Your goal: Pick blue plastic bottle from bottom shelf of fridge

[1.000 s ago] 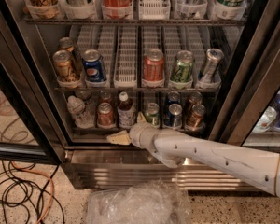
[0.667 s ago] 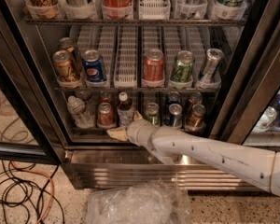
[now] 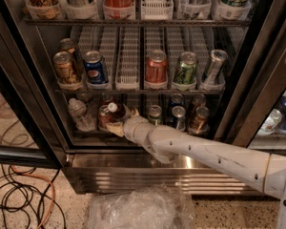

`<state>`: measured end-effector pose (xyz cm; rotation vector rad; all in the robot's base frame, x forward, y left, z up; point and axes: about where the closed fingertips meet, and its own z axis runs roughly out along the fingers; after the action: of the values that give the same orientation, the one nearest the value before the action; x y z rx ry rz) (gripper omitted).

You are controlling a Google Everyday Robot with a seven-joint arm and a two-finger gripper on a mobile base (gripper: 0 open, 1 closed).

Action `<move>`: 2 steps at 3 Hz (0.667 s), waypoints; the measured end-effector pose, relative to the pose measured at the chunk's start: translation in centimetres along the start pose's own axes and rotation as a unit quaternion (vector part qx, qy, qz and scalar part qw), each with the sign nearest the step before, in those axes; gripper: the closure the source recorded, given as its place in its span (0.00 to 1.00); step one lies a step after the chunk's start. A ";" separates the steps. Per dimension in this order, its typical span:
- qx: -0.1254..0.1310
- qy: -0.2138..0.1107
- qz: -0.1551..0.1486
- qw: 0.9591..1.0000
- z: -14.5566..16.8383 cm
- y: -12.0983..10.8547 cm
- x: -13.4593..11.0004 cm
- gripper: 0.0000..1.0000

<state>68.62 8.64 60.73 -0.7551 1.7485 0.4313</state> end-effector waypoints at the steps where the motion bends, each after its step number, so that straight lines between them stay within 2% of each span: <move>1: 0.016 0.005 0.003 1.000 -0.6 -0.5 1.1 0.60; 2: 0.016 0.005 0.003 1.000 -0.7 -0.6 0.7 0.83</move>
Offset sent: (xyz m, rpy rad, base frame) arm -0.0205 -0.0484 -0.0356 -0.0401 0.0254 -0.1339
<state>68.41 7.58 60.28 -0.7303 1.7631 0.4022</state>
